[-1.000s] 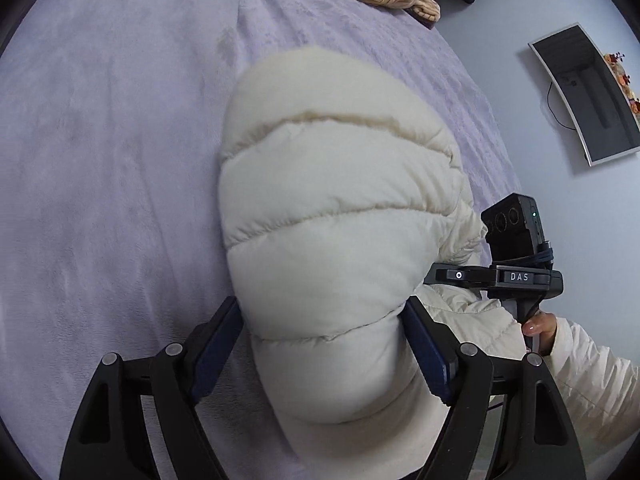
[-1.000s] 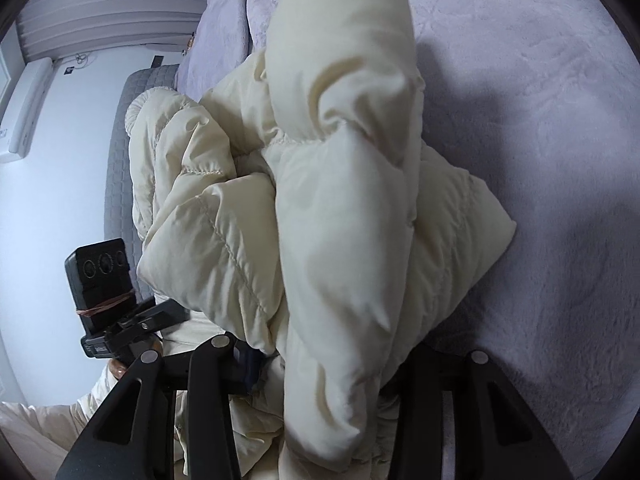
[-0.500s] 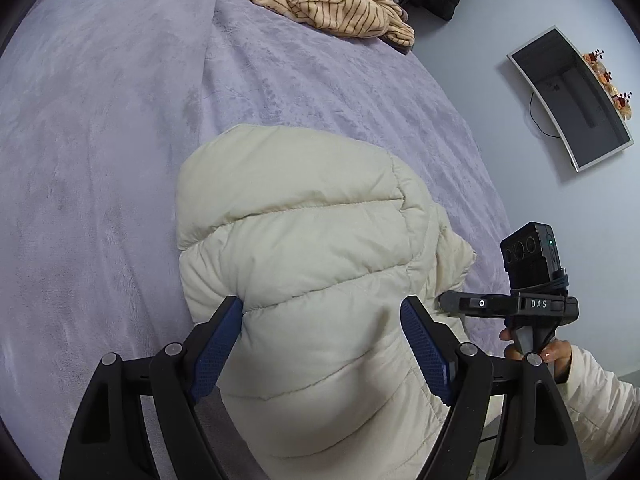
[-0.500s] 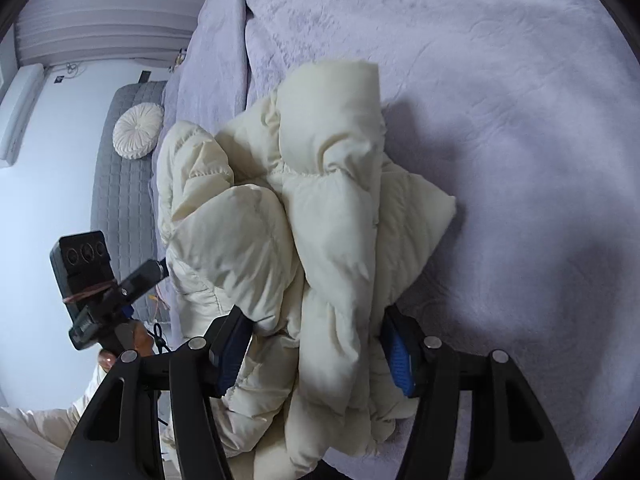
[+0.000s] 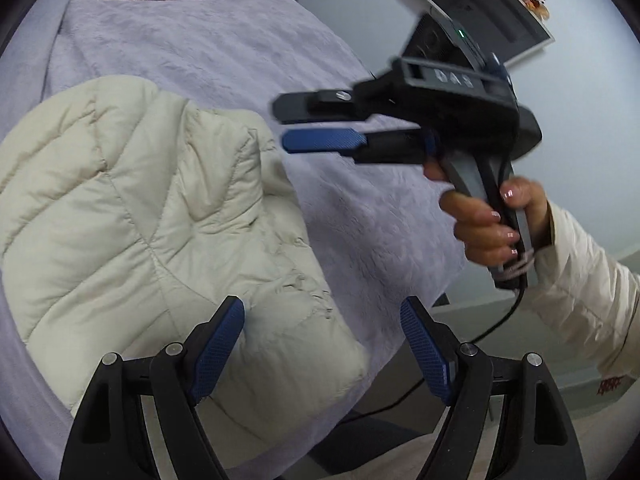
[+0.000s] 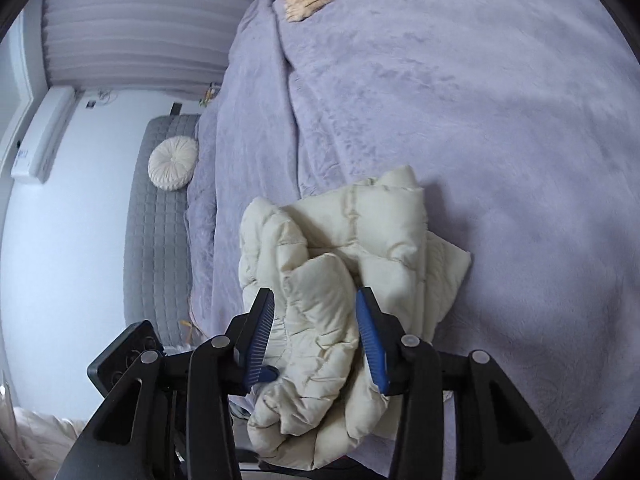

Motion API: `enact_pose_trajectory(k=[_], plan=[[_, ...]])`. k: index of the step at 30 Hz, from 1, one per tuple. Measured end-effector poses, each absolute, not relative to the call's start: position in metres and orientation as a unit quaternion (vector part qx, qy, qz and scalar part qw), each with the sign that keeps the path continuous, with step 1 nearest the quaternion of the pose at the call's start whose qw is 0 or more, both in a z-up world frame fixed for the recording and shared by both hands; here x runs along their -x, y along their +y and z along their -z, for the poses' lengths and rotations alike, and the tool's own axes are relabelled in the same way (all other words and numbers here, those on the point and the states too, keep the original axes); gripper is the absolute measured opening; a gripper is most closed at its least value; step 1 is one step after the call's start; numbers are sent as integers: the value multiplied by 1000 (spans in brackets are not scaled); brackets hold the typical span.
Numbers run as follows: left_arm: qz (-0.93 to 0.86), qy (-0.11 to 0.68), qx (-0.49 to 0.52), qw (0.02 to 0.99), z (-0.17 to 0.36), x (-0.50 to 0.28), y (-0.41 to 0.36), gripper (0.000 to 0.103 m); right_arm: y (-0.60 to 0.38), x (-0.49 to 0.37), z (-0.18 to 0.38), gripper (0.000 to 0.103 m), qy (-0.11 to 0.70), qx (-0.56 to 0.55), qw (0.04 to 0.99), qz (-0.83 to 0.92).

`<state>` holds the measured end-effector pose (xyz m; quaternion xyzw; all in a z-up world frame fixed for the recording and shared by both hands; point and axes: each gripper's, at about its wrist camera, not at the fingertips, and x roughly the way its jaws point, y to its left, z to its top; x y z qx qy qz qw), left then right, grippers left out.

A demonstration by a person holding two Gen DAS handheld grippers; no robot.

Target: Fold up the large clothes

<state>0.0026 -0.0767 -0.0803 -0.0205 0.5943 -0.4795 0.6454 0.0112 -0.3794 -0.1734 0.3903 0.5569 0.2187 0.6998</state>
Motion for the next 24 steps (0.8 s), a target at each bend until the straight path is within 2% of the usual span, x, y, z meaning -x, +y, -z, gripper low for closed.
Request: enact_pose_trajectory(k=[4, 5, 6, 14, 24], plan=[[495, 596, -4, 633, 86, 13, -88, 81, -345, -32, 174, 46, 612, -291, 703, -217], [497, 595, -9, 632, 87, 16, -89, 81, -341, -34, 180, 37, 626, -272, 699, -212], [502, 594, -13, 629, 90, 19, -92, 81, -336, -38, 186, 19, 638, -247, 702, -198], [510, 584, -83, 626, 120, 54, -117, 81, -341, -43, 261, 15, 676, -240, 680, -151], [500, 585, -115, 629, 137, 56, -137, 81, -332, -47, 287, 15, 675, -244, 680, -152]])
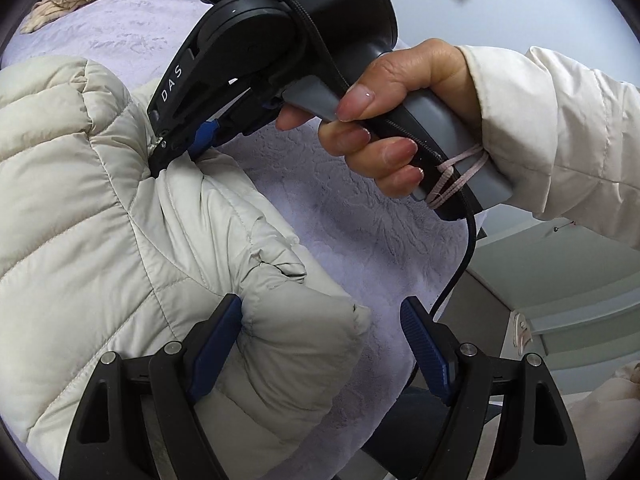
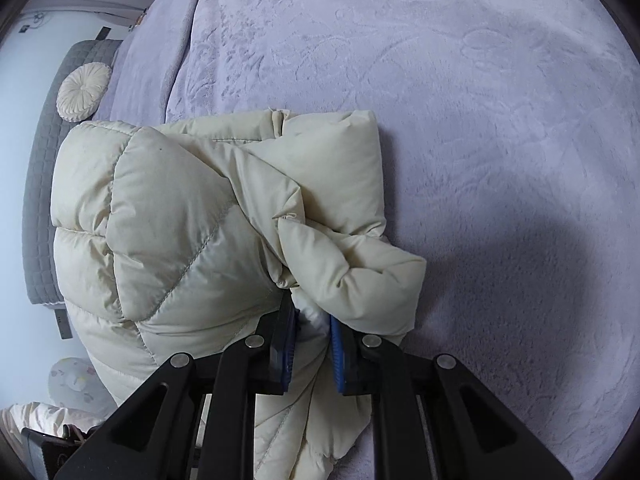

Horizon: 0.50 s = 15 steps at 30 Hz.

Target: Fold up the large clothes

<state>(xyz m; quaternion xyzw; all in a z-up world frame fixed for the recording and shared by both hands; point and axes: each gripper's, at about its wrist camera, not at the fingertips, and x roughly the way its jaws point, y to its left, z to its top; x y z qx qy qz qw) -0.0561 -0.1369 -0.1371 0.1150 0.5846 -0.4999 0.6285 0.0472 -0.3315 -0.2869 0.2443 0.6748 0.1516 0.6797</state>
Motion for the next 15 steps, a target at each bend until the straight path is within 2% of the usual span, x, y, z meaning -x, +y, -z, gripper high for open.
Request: enact_pose_trajectory(k=[15], plan=[[491, 587, -123, 632, 155, 57, -147, 81, -340, -40, 291, 15, 674, -251, 679, -149]])
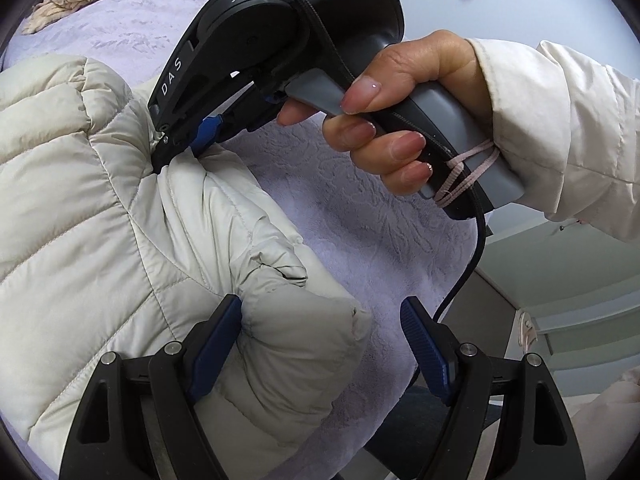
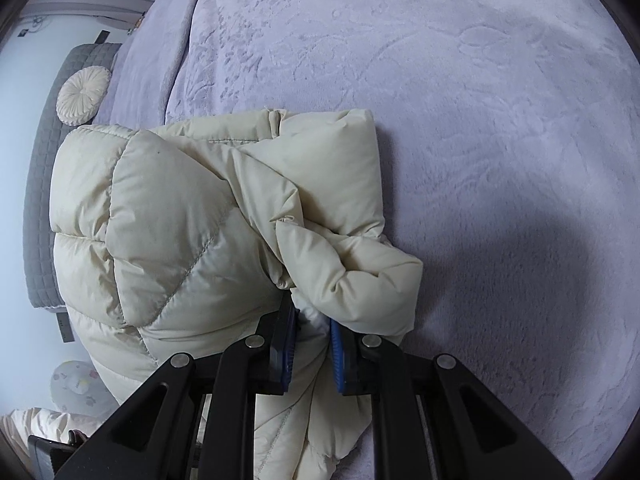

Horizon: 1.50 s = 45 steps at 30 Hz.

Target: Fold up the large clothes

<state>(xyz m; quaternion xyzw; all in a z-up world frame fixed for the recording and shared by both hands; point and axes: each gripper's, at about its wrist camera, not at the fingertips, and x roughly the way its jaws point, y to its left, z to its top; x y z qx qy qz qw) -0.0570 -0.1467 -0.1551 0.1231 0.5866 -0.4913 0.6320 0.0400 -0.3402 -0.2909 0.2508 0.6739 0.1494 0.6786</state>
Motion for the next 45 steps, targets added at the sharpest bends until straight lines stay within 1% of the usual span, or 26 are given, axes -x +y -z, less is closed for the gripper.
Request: enact_pose_trajectory(k=[5, 11, 13, 15, 18, 24, 31, 33, 37, 39, 40, 43, 45], plan=[[484, 589, -117, 637, 147, 52, -144, 81, -339, -37, 281, 15, 674, -250, 682, -140], [461, 581, -93, 664, 118, 37, -129, 81, -337, -30, 257, 20, 666, -246, 694, -121], [445, 582, -80, 676, 109, 28, -119, 81, -338, -28, 245, 23, 662, -241, 701, -114], [425, 582, -73, 689, 101, 19, -108, 81, -339, -24, 234, 30, 659, -239, 705, -108], [398, 585, -54, 705, 91, 5, -90, 81, -340, -18, 220, 37, 656, -237, 710, -98], [328, 606, -28, 724, 82, -18, -54, 81, -339, -1, 197, 39, 658, -229, 714, -75], [255, 620, -18, 741, 74, -26, -23, 81, -333, 28, 167, 43, 659, -212, 720, -44], [237, 622, -14, 746, 73, -27, -14, 81, -328, 37, 154, 58, 658, -203, 724, -36], [210, 621, -8, 755, 62, -16, 0, 81, -313, 56, 121, 67, 647, -186, 739, -33], [197, 620, -8, 759, 56, -16, 9, 81, -305, 65, 107, 79, 642, -177, 745, -29], [191, 619, -8, 761, 54, -15, 12, 81, -302, 69, 100, 80, 640, -172, 748, -26], [174, 619, -6, 766, 46, -14, 22, 81, -291, 79, 85, 81, 635, -157, 756, -10], [161, 619, -4, 768, 43, -14, 26, 87, -285, 85, 76, 82, 634, -149, 759, 2]])
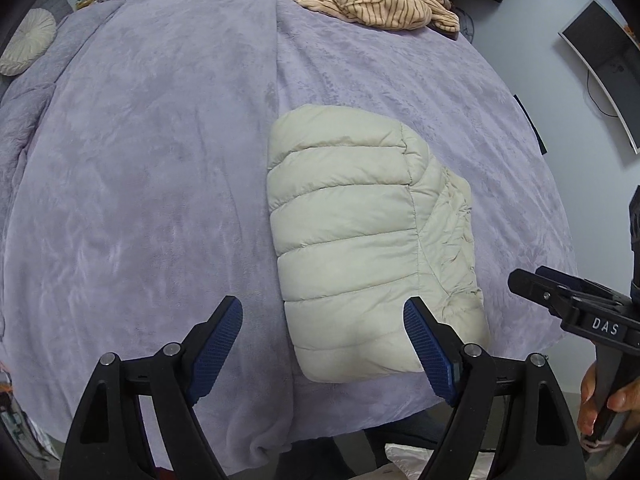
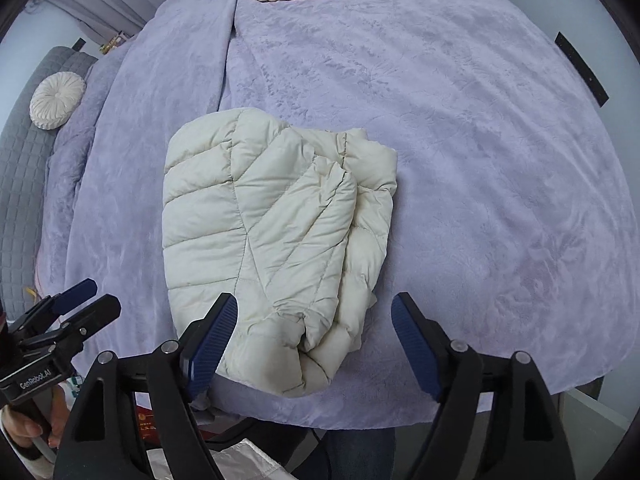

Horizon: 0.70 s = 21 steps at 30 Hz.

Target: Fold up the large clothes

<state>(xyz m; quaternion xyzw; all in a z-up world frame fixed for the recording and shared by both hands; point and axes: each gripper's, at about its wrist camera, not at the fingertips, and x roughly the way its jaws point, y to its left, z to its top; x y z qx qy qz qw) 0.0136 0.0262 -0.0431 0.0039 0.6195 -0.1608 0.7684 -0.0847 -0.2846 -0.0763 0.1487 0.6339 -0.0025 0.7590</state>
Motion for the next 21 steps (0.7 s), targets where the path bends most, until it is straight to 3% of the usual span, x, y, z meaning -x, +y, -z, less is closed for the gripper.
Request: enact_pose_trajectory(k=[2, 5, 21], plan=[[155, 615, 0, 774, 40, -13, 30, 103, -281, 90, 68, 83, 629, -146, 764, 11], [145, 610, -4, 779, 35, -12, 34, 103, -276, 92, 62, 103, 620, -145, 771, 24], [77, 565, -11, 822, -9, 3, 55, 103, -242, 107, 1, 103, 562, -84, 819, 82]])
